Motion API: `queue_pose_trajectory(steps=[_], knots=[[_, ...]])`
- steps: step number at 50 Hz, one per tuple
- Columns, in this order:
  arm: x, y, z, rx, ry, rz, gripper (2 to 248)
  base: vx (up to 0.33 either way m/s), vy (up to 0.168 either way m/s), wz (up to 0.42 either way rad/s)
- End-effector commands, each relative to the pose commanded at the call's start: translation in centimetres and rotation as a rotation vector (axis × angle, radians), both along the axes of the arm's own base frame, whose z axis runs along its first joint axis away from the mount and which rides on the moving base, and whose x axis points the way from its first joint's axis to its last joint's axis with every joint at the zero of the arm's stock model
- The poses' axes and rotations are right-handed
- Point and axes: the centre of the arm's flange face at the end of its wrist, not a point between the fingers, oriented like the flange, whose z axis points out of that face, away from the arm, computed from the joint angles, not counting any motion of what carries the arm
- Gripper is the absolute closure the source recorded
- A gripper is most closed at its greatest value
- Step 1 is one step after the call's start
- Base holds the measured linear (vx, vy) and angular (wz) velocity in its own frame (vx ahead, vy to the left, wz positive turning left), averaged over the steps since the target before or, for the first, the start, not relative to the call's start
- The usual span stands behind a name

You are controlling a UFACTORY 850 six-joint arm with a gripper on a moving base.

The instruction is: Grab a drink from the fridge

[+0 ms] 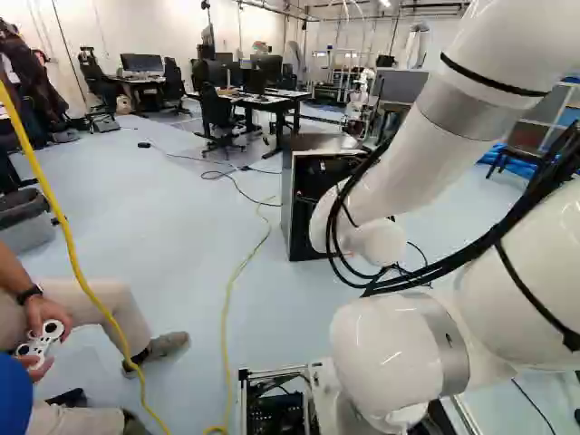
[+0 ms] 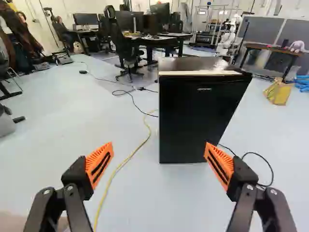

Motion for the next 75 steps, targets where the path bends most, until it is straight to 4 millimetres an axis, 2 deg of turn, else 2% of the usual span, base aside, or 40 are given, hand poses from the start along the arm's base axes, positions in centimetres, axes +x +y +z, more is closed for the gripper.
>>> queue_pose_trajectory(steps=[75], knots=[[0.00,0.00,0.00,0.000,0.000,0.000,3,0.023,-0.001,-0.002]])
